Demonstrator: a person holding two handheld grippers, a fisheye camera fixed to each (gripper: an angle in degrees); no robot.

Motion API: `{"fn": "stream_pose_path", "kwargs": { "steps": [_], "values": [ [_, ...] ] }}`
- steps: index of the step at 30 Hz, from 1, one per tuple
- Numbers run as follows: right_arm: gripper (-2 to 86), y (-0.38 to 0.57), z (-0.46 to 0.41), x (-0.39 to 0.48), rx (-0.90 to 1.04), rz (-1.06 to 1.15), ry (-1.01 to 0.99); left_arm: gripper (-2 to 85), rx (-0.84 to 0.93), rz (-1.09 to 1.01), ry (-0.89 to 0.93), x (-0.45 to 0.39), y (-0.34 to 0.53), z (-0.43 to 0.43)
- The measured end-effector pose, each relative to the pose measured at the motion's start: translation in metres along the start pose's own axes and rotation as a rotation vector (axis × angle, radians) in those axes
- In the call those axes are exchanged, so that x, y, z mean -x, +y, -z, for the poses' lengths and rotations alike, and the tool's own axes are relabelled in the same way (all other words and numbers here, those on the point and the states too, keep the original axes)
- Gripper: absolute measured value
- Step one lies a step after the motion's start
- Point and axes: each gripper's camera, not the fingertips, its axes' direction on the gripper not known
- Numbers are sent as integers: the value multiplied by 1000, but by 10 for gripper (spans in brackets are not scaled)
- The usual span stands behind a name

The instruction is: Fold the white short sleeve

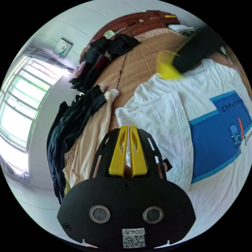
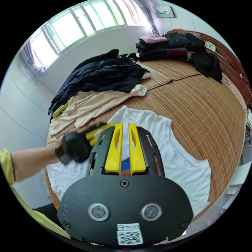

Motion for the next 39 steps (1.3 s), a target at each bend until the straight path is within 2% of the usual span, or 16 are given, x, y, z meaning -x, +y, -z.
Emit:
{"fn": "stream_pose_path", "kwargs": {
  "steps": [3,6,9,12,17,18,22,28,32,35,39],
  "values": [
    [43,100,41,27,138,12,11,8,25,53,5,26,37,47],
    [30,206,66,67,329,-16,30,8,124,60,44,21,114,113],
    [15,286,88,113,491,-46,35,8,287,60,145,-31,192,176],
    [20,328,104,152,568,-52,24,9,445,36,210,-134,255,230],
    [28,358,87,179,698,20,74,8,630,30,226,-246,284,221],
    [29,364,83,181,715,29,77,8,595,46,189,-259,281,225],
    [19,369,100,184,649,65,105,6,611,64,129,-296,268,226],
    [14,379,123,182,610,181,86,4,536,31,50,-349,259,244],
    [10,394,141,172,553,181,59,5,652,-37,26,-382,232,243],
    [5,409,158,163,498,211,34,7,695,-65,38,-398,222,249],
    [1,419,178,141,584,136,-39,13,682,-82,120,-399,229,275]
  ]
}}
